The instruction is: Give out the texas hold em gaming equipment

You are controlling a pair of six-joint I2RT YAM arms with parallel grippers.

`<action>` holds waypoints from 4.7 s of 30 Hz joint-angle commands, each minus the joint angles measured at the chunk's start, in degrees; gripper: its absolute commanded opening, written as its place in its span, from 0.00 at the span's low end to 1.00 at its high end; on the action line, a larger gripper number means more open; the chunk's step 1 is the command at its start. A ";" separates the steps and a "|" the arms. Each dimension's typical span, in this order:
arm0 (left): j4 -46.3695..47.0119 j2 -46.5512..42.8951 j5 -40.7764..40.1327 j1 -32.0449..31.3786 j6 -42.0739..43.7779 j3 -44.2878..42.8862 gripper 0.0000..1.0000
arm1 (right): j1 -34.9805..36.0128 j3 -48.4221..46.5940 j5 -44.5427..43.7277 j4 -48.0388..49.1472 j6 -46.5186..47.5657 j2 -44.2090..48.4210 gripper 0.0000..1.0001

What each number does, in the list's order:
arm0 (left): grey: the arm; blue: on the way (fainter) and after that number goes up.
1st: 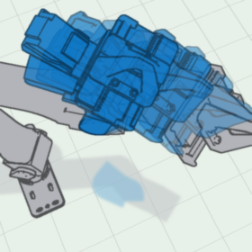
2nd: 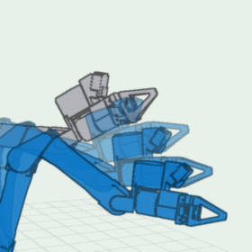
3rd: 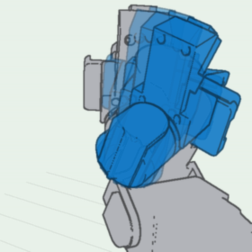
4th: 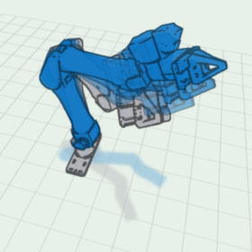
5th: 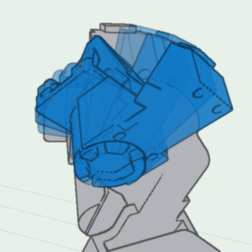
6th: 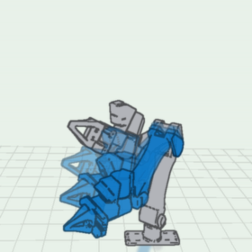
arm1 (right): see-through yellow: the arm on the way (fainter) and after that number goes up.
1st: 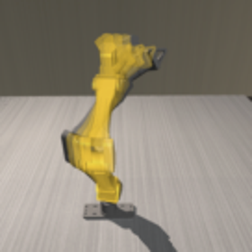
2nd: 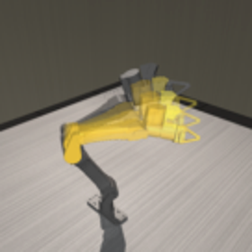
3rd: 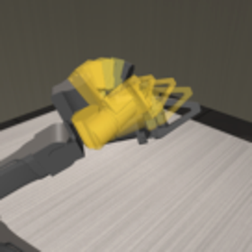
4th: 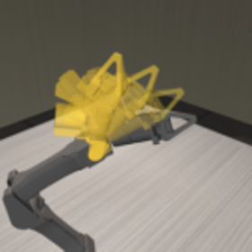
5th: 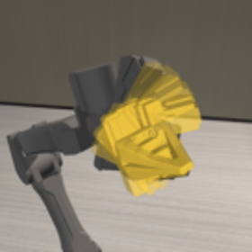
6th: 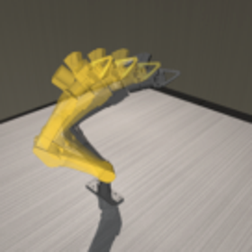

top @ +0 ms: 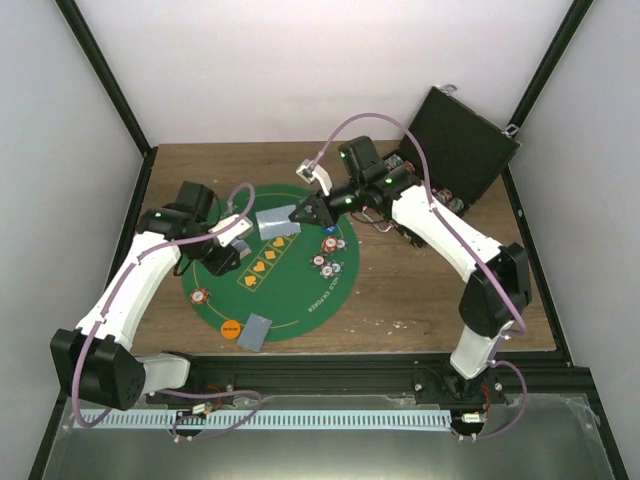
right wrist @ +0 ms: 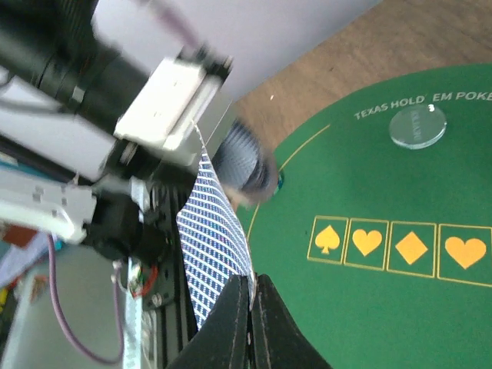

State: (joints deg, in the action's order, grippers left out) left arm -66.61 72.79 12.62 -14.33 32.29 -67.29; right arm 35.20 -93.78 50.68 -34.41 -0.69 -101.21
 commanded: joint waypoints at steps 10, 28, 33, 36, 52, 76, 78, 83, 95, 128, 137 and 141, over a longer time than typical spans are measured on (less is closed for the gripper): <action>2.49 -1.03 -1.53 8.30 -5.46 -1.70 0.38 | 16.40 3.68 -3.33 -14.10 25.80 -8.61 0.01; 2.87 -1.87 -1.33 8.37 -4.36 -1.62 0.38 | 24.73 -16.31 -14.94 -26.06 34.71 -32.42 0.01; 3.06 -1.40 -1.20 8.36 -4.34 -1.47 0.38 | 24.83 -18.10 -17.97 -27.78 35.84 -33.74 0.01; 3.06 -1.17 -1.23 8.36 -4.34 -1.56 0.38 | 24.87 -18.17 -18.15 -27.04 35.49 -34.03 0.01; 2.43 -2.37 -1.44 8.35 -3.65 -1.18 0.38 | 26.09 -13.78 -33.06 -20.89 29.56 -24.42 0.66; -3.53 -2.05 7.00 -3.68 4.26 -5.31 0.38 | -3.31 12.28 0.65 21.70 -13.43 8.14 1.00; -4.75 -2.09 8.76 -4.67 5.35 -6.29 0.38 | -3.80 11.22 2.39 22.69 -15.97 5.83 1.00; -6.02 -2.50 10.91 -6.57 7.08 -7.30 0.39 | -1.56 9.44 9.93 26.43 -21.13 -0.09 0.98; -6.43 -1.60 11.87 -6.68 6.33 -8.69 0.39 | 4.23 7.74 14.40 27.82 -17.73 -4.38 0.99; -4.33 -2.14 7.19 -6.68 4.85 -5.68 0.37 | 5.49 3.85 3.03 16.45 -10.73 -3.99 0.31; -3.52 -2.22 5.02 -6.68 4.15 -4.77 0.37 | 5.41 0.48 0.85 10.55 -7.84 -3.20 0.01; -3.12 -2.13 3.63 -6.60 2.96 -4.12 0.37 | 4.04 -1.85 -1.21 5.84 -4.98 -2.38 0.01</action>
State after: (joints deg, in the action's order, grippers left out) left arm -69.76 71.64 16.27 -20.82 36.05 -72.10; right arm 41.25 -91.46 54.02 -23.22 -9.15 -106.06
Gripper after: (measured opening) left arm 0.394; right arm 0.013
